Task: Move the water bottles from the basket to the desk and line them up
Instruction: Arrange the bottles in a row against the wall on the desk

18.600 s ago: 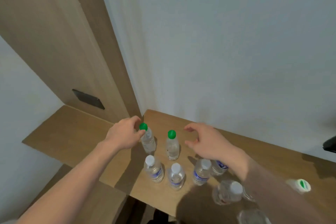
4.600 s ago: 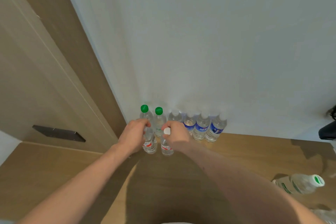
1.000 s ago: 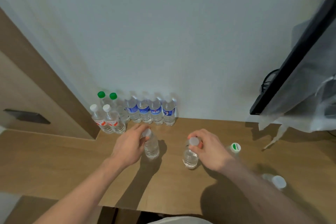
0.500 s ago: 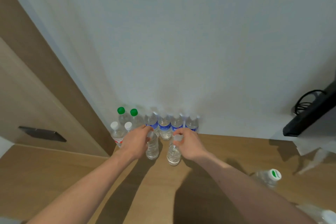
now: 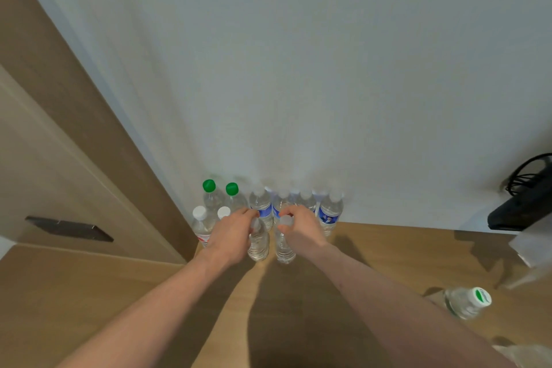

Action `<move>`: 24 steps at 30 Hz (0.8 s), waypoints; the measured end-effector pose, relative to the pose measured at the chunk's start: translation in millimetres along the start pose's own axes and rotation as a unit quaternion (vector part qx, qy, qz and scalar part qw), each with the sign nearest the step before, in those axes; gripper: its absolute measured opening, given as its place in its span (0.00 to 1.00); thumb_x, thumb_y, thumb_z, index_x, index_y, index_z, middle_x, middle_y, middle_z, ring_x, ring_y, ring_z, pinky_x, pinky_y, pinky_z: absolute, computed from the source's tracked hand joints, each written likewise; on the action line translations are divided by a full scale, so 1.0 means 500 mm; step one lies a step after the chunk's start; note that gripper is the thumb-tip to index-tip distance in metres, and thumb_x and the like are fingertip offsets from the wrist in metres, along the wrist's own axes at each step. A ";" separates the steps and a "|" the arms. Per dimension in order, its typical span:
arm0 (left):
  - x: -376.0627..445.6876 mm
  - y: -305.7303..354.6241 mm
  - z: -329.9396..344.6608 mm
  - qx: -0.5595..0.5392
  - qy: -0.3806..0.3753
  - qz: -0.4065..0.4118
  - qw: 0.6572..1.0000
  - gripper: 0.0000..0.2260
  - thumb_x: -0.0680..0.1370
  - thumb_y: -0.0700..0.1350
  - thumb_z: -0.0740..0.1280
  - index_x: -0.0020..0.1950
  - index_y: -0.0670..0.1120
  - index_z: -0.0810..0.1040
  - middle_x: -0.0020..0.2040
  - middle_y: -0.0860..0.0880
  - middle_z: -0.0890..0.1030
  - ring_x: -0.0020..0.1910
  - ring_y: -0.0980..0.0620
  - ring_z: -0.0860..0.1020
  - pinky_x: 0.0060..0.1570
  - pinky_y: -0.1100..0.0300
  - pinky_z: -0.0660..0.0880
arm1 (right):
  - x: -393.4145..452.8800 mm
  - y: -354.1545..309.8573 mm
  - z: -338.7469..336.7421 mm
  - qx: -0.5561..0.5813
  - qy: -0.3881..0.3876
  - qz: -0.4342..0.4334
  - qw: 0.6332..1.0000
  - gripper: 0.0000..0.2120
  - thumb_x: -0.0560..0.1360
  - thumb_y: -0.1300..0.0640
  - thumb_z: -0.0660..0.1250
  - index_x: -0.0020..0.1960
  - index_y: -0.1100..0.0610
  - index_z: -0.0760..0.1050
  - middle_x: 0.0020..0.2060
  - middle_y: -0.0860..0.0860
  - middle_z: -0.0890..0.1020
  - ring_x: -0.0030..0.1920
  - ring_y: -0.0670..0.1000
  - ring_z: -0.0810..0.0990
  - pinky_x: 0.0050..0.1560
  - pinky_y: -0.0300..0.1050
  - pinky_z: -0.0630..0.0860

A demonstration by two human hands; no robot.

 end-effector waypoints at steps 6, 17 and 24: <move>0.001 -0.009 0.001 -0.012 -0.008 -0.009 1.000 0.22 0.78 0.38 0.71 0.70 0.53 0.76 0.65 0.51 0.79 0.57 0.42 0.81 0.49 0.49 0.78 | 0.009 -0.018 0.013 0.008 0.010 -0.009 1.000 0.12 0.79 0.56 0.69 0.63 0.52 0.78 0.58 0.47 0.79 0.58 0.49 0.77 0.59 0.45 0.73; -0.055 0.032 -0.063 -0.051 0.033 -0.025 0.998 0.21 0.83 0.42 0.66 0.77 0.52 0.72 0.73 0.51 0.76 0.63 0.44 0.80 0.56 0.49 0.79 | -0.061 -0.032 -0.012 -0.012 -0.019 -0.068 0.997 0.26 0.82 0.60 0.68 0.79 0.48 0.70 0.75 0.48 0.72 0.65 0.50 0.79 0.71 0.49 0.73; -0.168 0.214 -0.111 -0.167 0.087 0.076 0.979 0.13 0.83 0.46 0.67 0.67 0.55 0.77 0.62 0.58 0.77 0.46 0.61 0.81 0.51 0.52 0.78 | -0.297 0.071 -0.254 0.063 0.109 -0.111 0.986 0.15 0.80 0.64 0.69 0.61 0.48 0.82 0.55 0.37 0.79 0.52 0.35 0.77 0.55 0.25 0.69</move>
Point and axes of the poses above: each hand's wrist, its own x-axis towards the middle knuckle, its own z-axis out of the palm, y = z × x, the point moved 10 cm from there along x, towards the middle knuckle
